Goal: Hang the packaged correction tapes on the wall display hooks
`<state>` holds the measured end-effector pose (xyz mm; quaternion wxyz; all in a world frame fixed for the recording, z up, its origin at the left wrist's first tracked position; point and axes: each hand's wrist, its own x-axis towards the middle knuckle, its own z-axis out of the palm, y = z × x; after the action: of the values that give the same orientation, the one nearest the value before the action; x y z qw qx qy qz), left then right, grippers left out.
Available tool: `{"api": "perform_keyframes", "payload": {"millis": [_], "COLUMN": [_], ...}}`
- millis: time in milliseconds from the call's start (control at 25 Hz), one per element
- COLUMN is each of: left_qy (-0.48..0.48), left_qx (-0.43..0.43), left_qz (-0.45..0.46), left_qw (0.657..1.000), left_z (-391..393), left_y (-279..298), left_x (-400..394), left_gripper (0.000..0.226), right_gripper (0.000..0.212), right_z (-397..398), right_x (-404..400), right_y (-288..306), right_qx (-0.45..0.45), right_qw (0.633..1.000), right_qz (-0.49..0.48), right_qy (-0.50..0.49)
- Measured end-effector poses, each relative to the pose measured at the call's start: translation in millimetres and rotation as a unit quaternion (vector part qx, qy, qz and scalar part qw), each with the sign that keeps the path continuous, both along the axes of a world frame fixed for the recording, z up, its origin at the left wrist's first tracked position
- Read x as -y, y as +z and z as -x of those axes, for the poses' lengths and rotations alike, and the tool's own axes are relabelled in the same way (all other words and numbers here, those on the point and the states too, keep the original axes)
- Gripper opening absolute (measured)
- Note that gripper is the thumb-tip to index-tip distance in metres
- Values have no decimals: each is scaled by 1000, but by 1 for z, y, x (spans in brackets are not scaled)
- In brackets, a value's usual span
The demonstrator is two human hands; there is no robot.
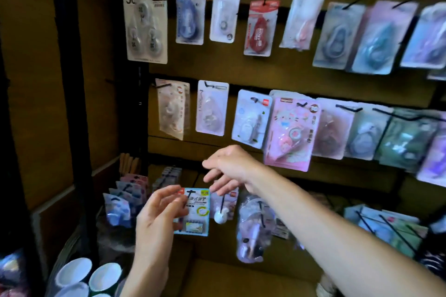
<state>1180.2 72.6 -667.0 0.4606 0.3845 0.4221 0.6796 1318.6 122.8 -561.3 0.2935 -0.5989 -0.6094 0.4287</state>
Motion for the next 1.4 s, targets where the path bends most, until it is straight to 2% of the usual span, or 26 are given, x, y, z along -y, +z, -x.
{"api": "perform_keyframes", "payload": {"millis": [120,360,520,760,960,1080,1200,1320,1400], "left_qy": [-43,-160,-167,-120,-148,-66,76,175,158], "left_qx": [-34,-123,-174,-140,-171,-158,-130,-168,-176], "left_qz": [-9,-29,-29,-10,-43,-112,-178,-165,-128], "left_qw": [998,979,970,983,973,979,972,956,963], "left_z": [-37,-118,-136,-152,-203,-241,-247,-229,-218], "left_y": [-3,-15,-29,-27,-17,9,34,49,59], "left_x": [4,24,24,14,4,-3,-13,-30,-37], "left_gripper": [20,25,31,26,30,38,42,51,59], "right_gripper": [6,9,13,11,8,10,12,14,14], "right_z": [-58,-169,-216,-225,-270,-294,-294,-279,-269], "right_x": [50,120,124,107,91,92,94,95,95], "right_y": [-3,4,-20,-73,-84,-83,-87,-88,-87], "right_qx": [29,-11,-101,-248,-300,-350,-344,-308,-290], "right_qw": [999,997,986,952,925,896,894,910,920], "right_qz": [-4,-39,-64,-34,-55,-75,-81,-91,-97], "right_qy": [17,-66,-119,-175,-226,-262,-275,-264,-246]}}
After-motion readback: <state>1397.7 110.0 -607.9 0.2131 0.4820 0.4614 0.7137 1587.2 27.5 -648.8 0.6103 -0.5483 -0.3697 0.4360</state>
